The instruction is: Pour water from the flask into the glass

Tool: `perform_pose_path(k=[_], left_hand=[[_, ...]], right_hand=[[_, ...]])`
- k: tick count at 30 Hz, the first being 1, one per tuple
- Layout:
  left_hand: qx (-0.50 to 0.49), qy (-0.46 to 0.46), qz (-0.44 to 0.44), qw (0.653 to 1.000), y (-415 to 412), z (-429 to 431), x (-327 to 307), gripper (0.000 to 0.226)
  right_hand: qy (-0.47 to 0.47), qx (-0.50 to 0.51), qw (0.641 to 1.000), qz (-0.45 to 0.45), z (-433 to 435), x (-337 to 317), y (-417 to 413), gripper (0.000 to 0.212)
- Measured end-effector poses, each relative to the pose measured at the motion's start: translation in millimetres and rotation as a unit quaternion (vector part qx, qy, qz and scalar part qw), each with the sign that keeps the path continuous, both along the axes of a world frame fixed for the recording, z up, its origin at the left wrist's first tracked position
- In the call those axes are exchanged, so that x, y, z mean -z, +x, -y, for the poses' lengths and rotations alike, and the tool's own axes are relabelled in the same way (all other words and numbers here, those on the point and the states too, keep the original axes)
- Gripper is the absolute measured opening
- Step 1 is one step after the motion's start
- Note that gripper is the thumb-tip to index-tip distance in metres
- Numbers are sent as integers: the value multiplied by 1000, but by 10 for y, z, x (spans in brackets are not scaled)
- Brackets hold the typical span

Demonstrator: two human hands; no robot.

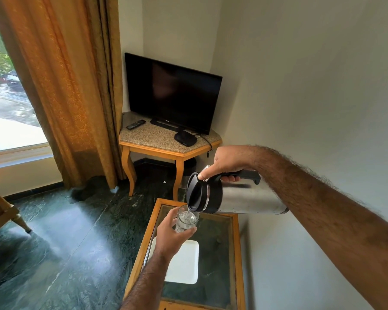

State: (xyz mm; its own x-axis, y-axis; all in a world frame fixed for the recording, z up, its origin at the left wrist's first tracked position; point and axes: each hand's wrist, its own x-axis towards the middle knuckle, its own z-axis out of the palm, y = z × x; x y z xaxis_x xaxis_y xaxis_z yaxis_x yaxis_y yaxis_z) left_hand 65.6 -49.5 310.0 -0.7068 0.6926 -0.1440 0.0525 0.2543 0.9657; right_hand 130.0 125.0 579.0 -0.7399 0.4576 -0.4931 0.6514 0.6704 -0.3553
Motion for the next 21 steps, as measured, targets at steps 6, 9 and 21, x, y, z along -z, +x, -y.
perform_pose_path(k=[6, 9, 21], left_hand=[[-2, 3, 3, 1000, -4, 16, -12, 76], [-2, 1, 1, 1000, -7, 22, -16, 77], [-4, -2, -2, 1000, 9, 62, -13, 74]], right_hand=[[4, -2, 1000, 2, 20, -30, 19, 52], [4, -6, 1000, 4, 26, -32, 17, 51], [-2, -9, 1000, 3, 55, -38, 36, 57]])
